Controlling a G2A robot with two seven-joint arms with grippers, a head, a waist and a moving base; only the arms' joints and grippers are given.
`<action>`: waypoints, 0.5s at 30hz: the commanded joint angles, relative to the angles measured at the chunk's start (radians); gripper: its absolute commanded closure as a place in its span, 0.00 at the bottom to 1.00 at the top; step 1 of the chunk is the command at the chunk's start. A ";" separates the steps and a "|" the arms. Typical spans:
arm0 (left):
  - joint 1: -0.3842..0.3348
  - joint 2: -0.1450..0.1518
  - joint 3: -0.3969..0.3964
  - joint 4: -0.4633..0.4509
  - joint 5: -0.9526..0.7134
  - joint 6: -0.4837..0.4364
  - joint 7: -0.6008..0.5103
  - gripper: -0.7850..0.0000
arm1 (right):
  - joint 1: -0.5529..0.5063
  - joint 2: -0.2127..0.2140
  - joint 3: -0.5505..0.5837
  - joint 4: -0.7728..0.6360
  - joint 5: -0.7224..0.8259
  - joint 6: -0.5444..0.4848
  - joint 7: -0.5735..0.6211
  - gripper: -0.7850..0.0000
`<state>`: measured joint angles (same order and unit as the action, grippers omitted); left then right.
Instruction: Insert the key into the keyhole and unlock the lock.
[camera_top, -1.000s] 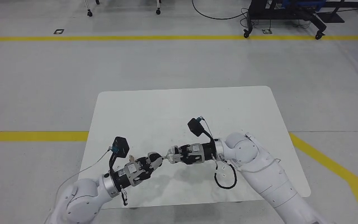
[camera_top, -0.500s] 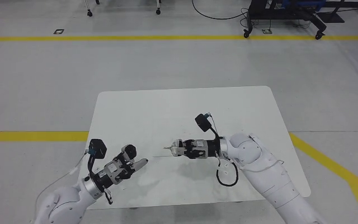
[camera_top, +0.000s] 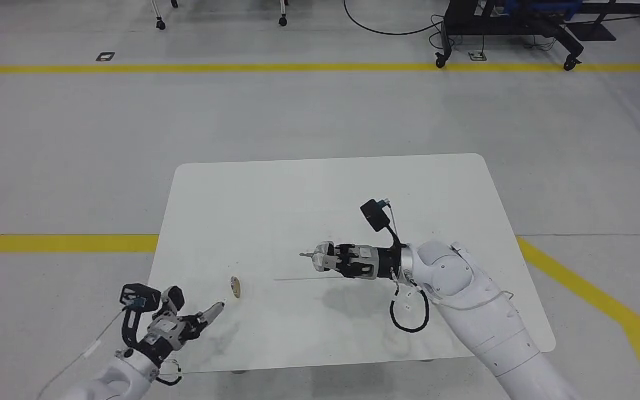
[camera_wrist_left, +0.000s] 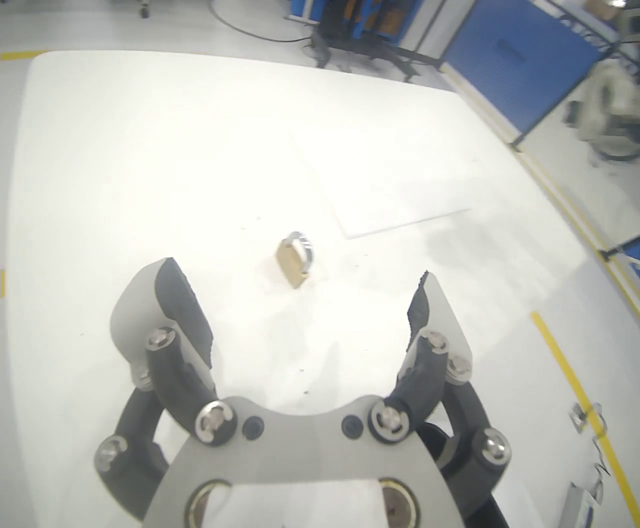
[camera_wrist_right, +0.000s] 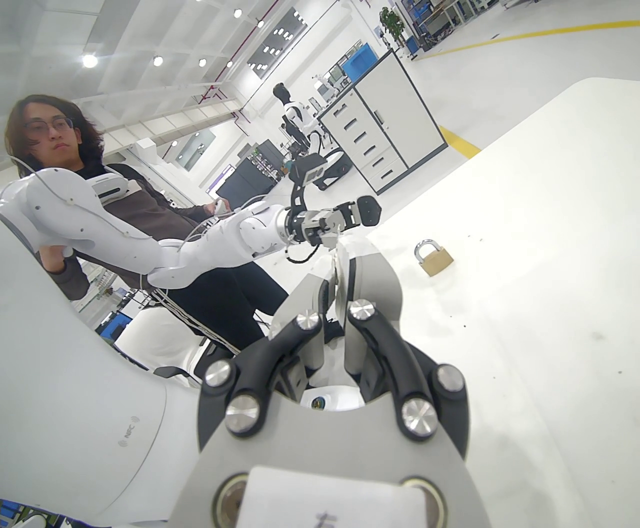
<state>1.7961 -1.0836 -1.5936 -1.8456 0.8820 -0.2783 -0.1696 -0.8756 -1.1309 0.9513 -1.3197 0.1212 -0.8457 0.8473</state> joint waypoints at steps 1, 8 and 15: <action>-0.044 -0.006 0.060 0.030 0.035 0.059 -0.011 0.08 | 0.000 0.000 0.000 0.000 0.000 0.000 0.000 1.00; -0.199 -0.021 0.176 0.117 0.064 0.094 -0.087 0.22 | 0.000 0.000 0.000 0.000 0.000 0.000 0.000 1.00; -0.263 -0.029 0.214 0.136 0.082 0.139 -0.136 0.55 | 0.000 0.000 0.000 0.000 0.000 0.000 0.000 1.00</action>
<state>1.5366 -1.1123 -1.3822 -1.7112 0.9636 -0.1394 -0.2958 -0.8756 -1.1309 0.9512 -1.3197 0.1213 -0.8456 0.8473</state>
